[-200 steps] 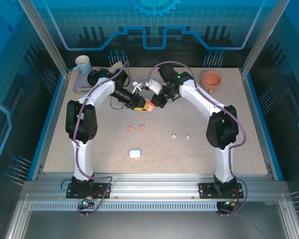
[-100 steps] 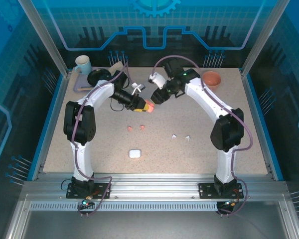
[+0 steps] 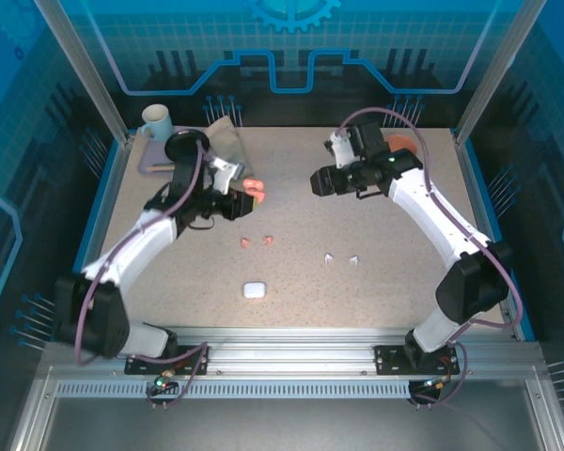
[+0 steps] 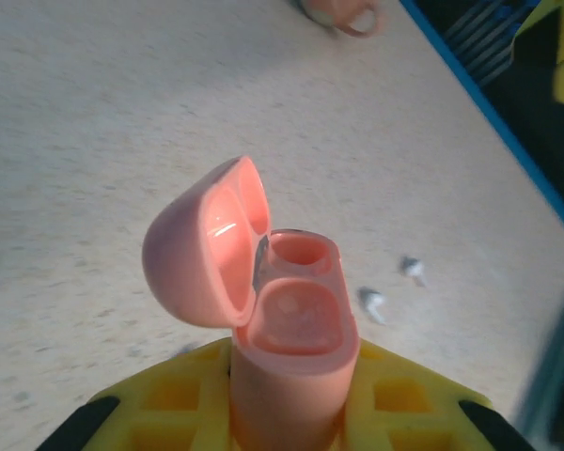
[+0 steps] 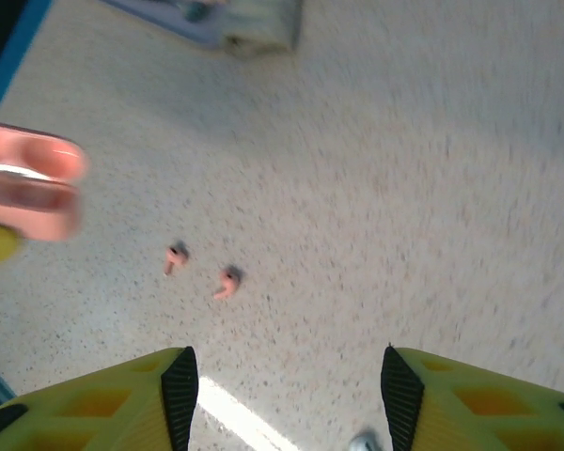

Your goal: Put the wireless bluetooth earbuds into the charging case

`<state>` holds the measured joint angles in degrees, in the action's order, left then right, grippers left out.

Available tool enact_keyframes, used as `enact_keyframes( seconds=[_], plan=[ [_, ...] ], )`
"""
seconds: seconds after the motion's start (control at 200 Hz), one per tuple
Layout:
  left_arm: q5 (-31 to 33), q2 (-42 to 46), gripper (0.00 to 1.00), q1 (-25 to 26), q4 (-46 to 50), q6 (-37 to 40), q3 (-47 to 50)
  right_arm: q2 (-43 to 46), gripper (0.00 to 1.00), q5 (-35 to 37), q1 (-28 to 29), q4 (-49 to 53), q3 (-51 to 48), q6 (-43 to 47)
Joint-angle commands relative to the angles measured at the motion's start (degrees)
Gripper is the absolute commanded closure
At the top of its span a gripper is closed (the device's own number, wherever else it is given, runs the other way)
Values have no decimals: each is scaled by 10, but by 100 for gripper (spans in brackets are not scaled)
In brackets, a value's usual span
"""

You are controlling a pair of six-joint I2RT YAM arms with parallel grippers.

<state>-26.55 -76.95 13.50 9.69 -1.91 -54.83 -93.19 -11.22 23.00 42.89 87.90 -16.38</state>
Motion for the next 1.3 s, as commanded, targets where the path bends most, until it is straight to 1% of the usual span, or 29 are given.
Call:
enact_keyframes(
  seconds=[0.0, 0.07, 0.135, 0.235, 0.375, 0.545, 0.705, 0.875, 0.965, 1.135, 1.2, 1.296],
  plan=[
    [175, 80, 100, 13, -302, -17, 128, 5, 43, 32, 18, -30, -43, -143],
    [231, 113, 100, 17, -377, -19, 190, -6, 43, 58, 32, -26, -56, -182],
    [252, 133, 100, 21, -411, -24, 226, -19, 43, 79, 49, -18, -59, -207],
    [268, 158, 100, 27, -467, -40, 275, -47, 43, 111, 82, -2, -50, -236],
    [266, 201, 100, 29, -527, -50, 328, -94, 43, 114, 121, 3, -18, -242],
    [243, 257, 100, 31, -523, -36, 358, -150, 43, 132, 147, 30, 52, -219],
    [275, 284, 100, 52, -531, -10, 376, -201, 43, 115, 154, 45, 119, -211],
    [289, 287, 100, 53, -536, 5, 381, -278, 44, 112, 172, 90, 221, -204],
    [292, 294, 100, 53, -525, 9, 380, -306, 45, 115, 179, 101, 256, -208],
    [288, 290, 100, 53, -498, 9, 371, -297, 45, 112, 175, 89, 273, -198],
    [283, 286, 100, 53, -494, 9, 367, -281, 45, 114, 163, 88, 270, -190],
    [267, 274, 100, 53, -491, 9, 360, -241, 45, 99, 145, 66, 246, -170]
  ],
)
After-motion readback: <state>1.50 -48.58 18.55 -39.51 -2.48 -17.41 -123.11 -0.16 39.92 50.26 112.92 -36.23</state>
